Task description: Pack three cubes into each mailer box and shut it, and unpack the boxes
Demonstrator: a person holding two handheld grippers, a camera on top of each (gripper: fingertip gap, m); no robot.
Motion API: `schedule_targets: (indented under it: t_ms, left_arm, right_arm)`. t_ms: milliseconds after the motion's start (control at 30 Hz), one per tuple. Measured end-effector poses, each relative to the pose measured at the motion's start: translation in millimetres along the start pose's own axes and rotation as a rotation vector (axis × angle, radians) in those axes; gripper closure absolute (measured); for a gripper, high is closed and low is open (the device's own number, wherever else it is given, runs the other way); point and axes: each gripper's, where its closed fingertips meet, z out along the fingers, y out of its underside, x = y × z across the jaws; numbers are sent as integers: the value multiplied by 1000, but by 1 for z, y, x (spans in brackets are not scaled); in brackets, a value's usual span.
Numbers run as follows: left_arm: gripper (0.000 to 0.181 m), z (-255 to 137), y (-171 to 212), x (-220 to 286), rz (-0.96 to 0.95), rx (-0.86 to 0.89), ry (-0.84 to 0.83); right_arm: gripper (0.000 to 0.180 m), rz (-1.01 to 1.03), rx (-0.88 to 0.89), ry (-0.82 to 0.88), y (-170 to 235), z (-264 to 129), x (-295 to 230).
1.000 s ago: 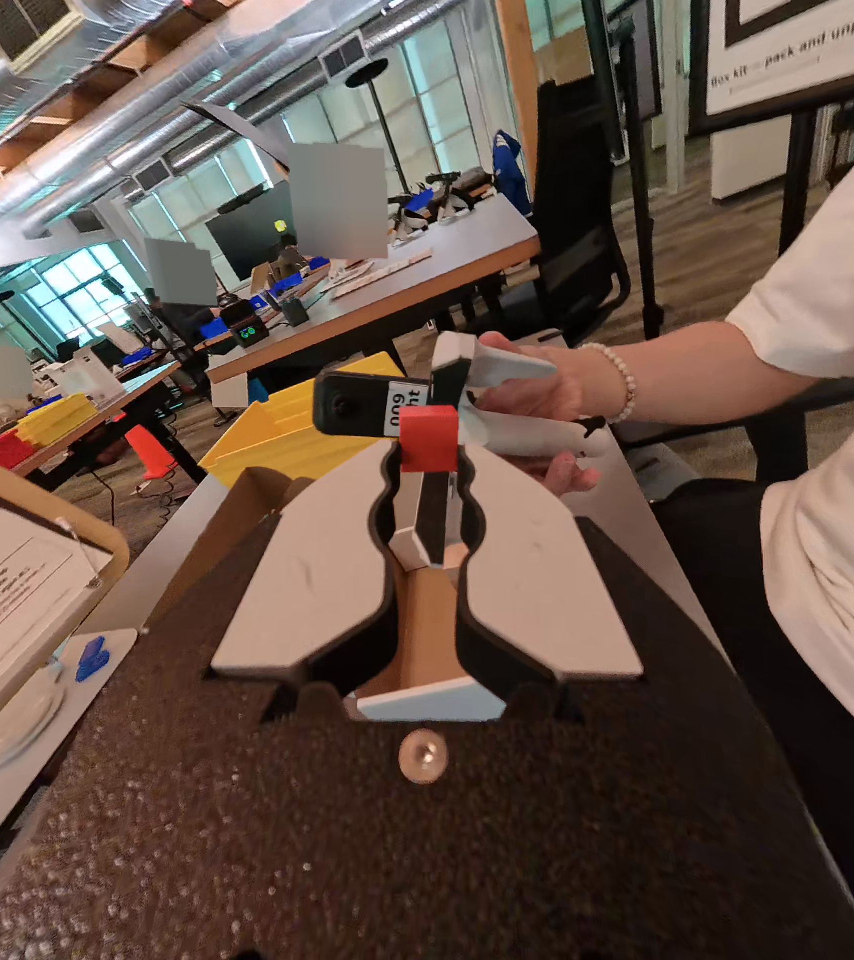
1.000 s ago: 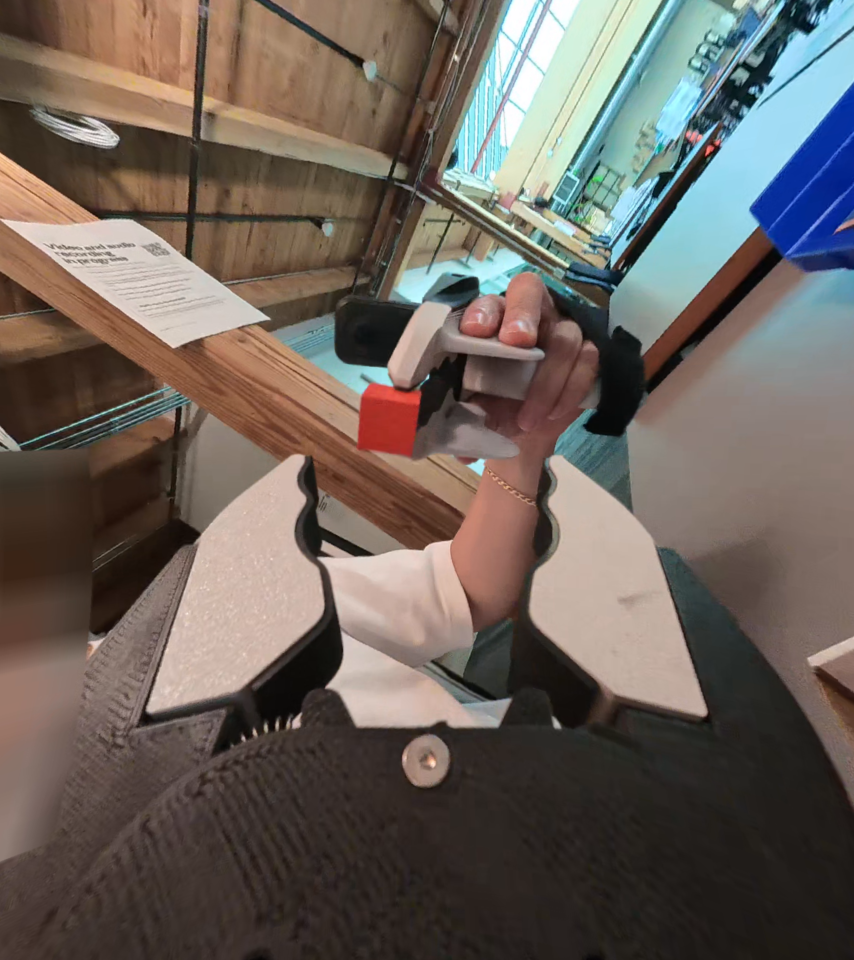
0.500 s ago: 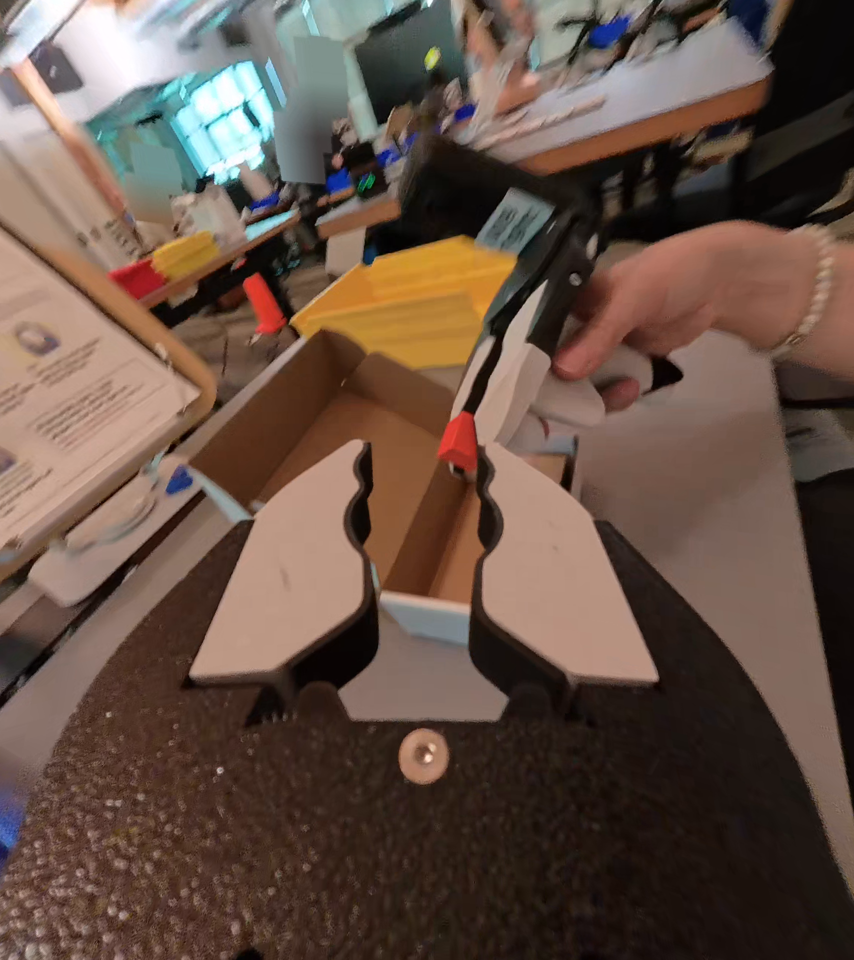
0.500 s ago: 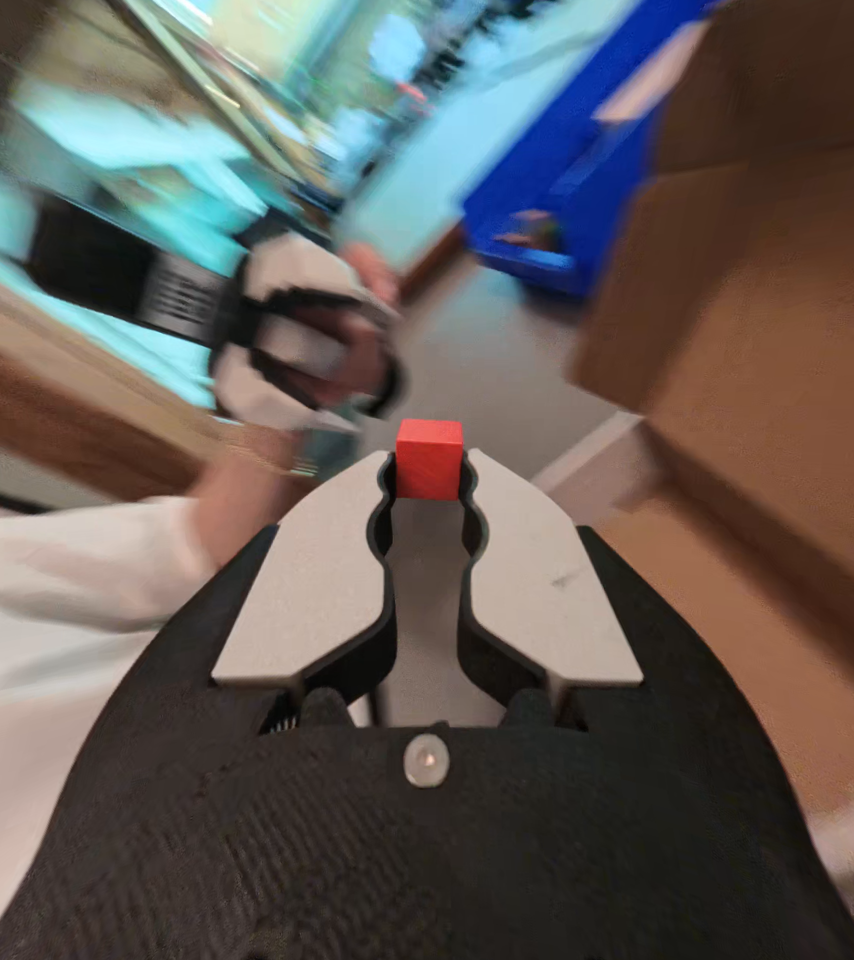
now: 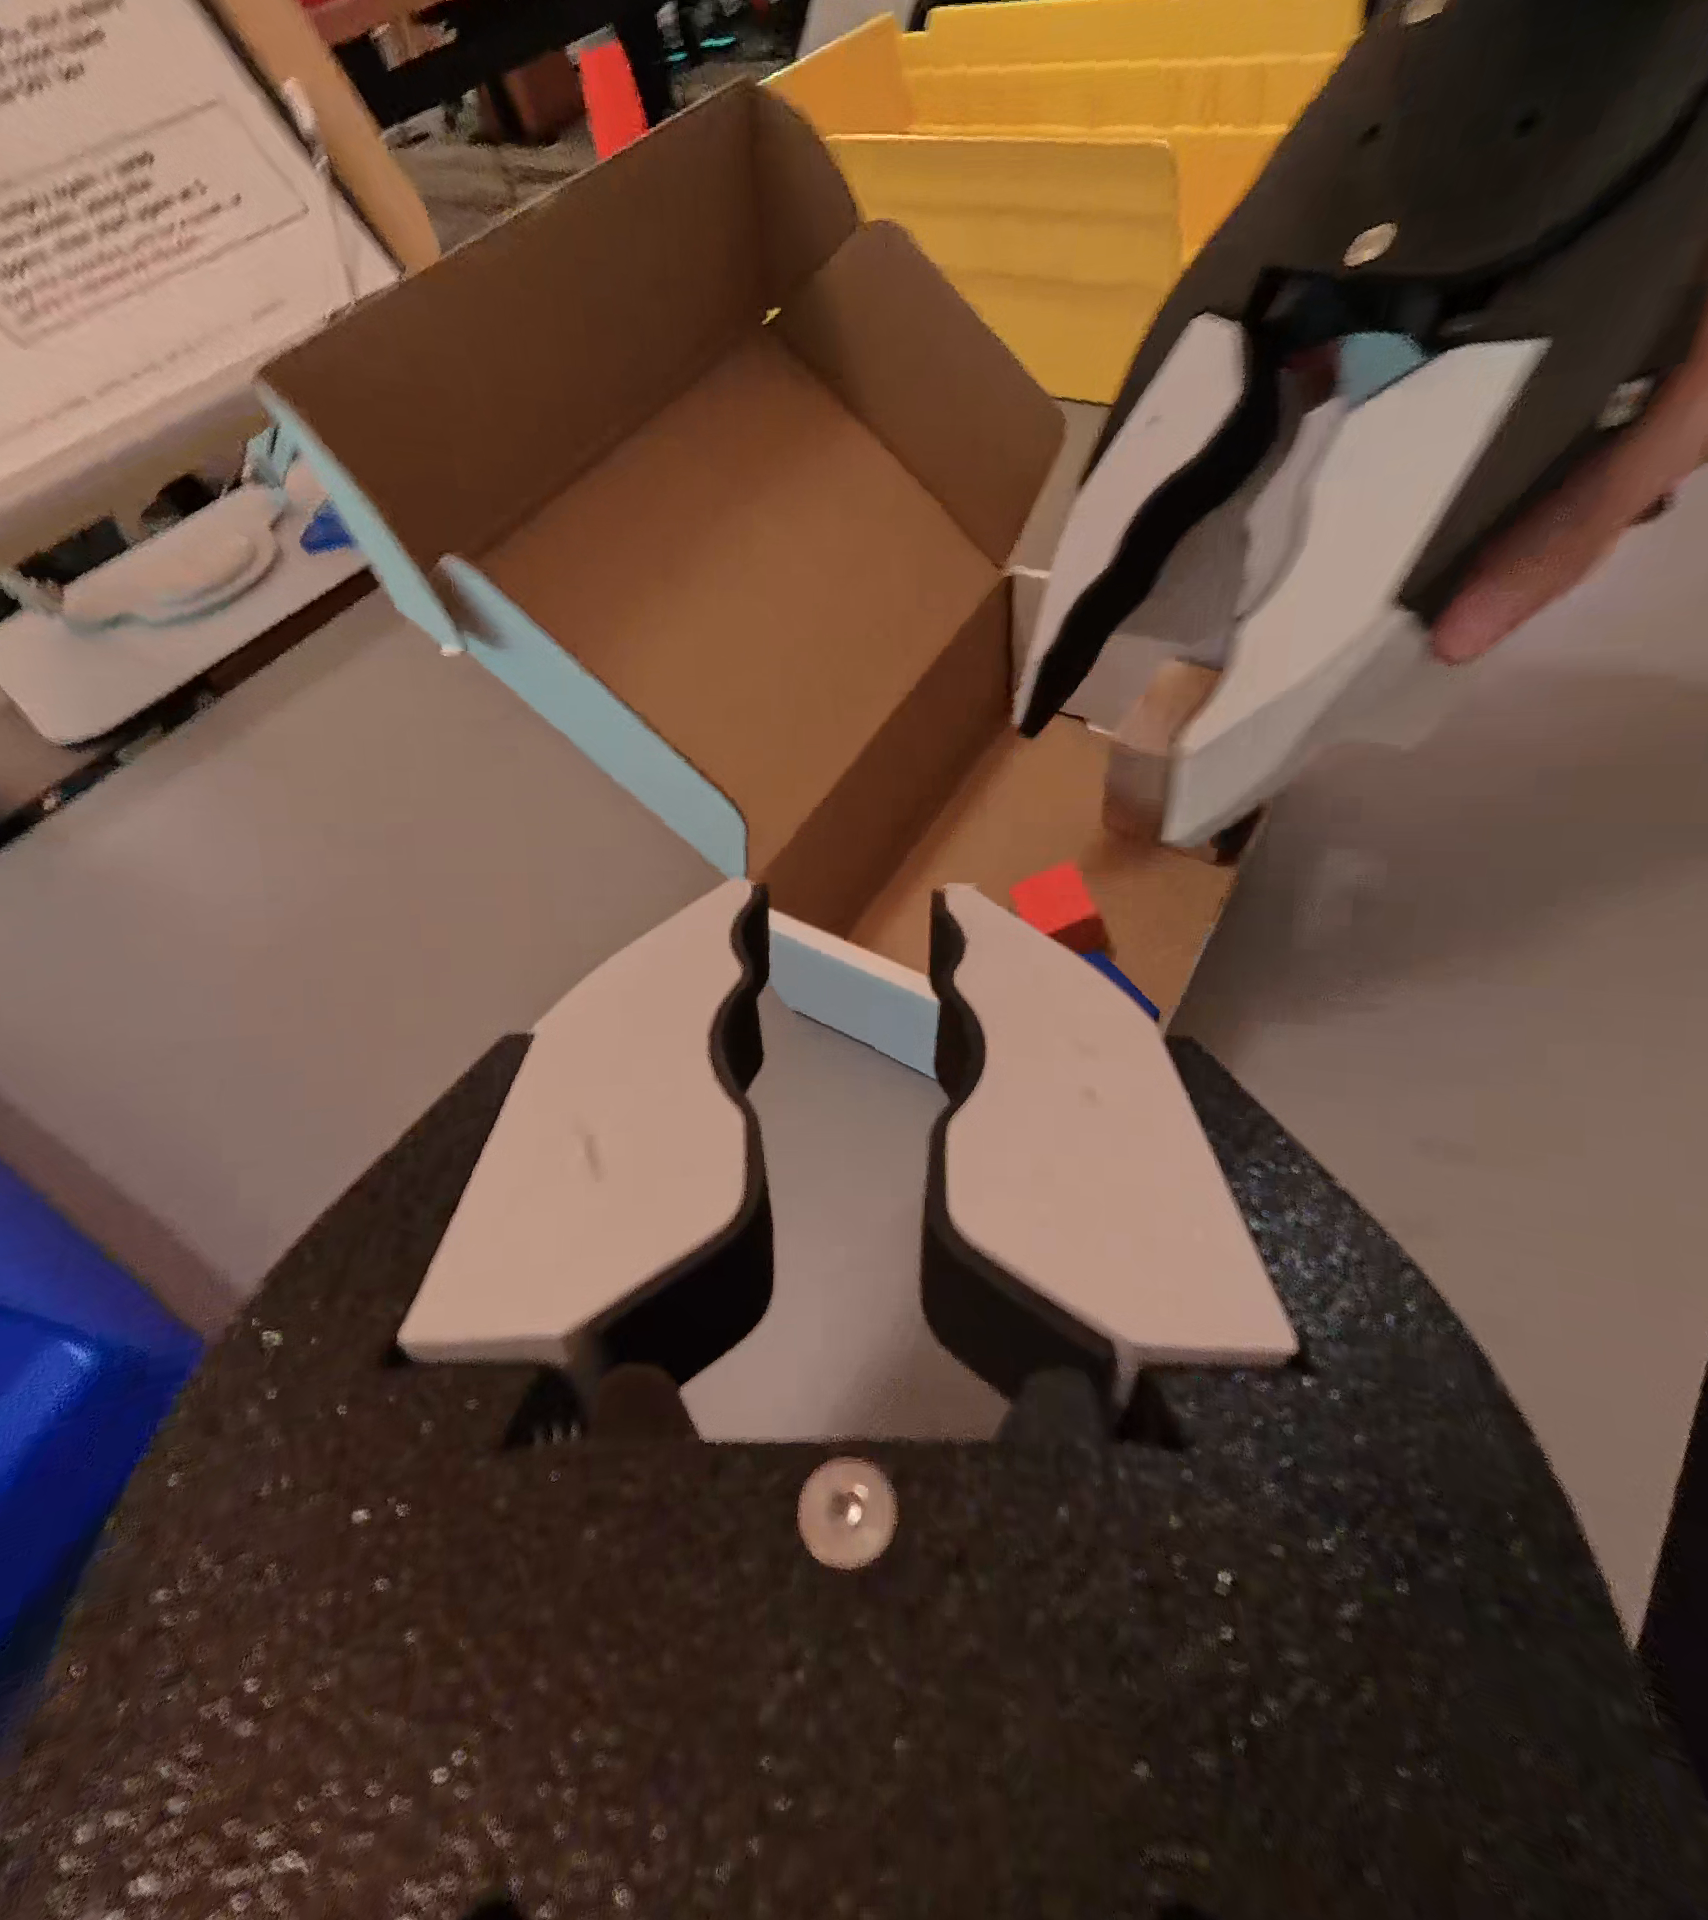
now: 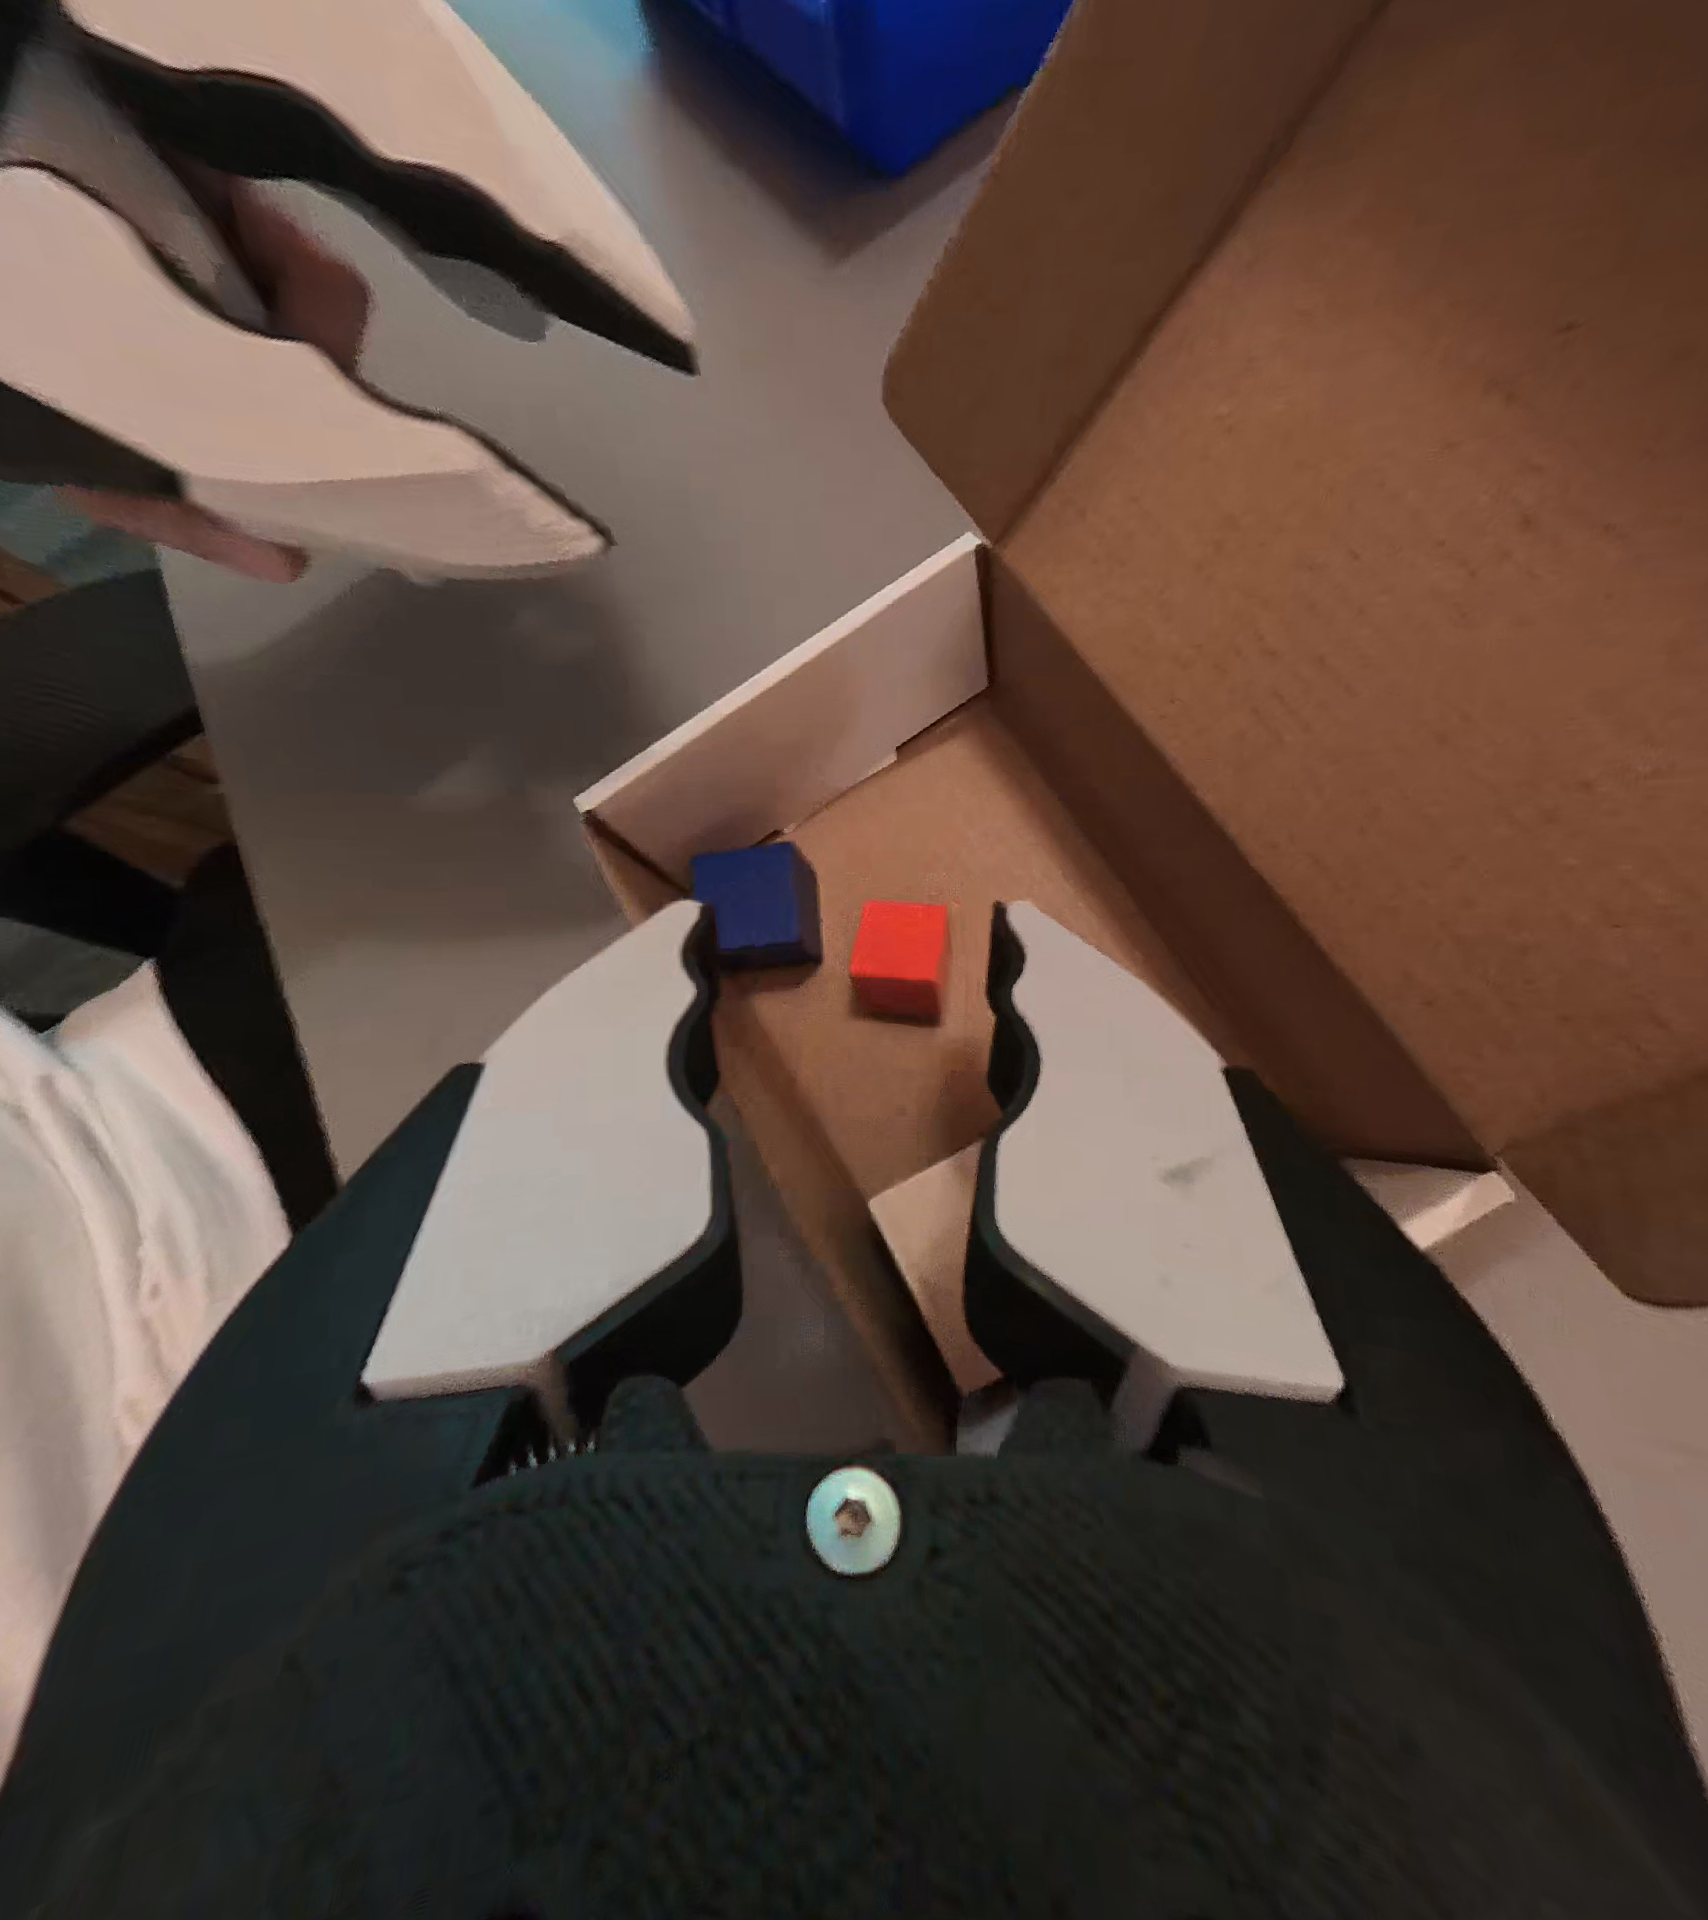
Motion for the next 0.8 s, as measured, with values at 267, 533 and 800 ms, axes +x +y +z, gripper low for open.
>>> schedule_targets:
  t_ms: [267, 533, 800]
  left_arm:
    - [153, 7, -26, -38, -257, -32, -210]
    - [153, 41, -42, -56, -241, -150, -306]
    - [171, 46, -38, -70, -190, -153, -437]
  right_arm:
    - [140, 87, 351, 433, -35, -90, 83]
    - [139, 204, 375, 480, -36, -77, 119]
    - [172, 164, 411, 510, -49, -73, 122]
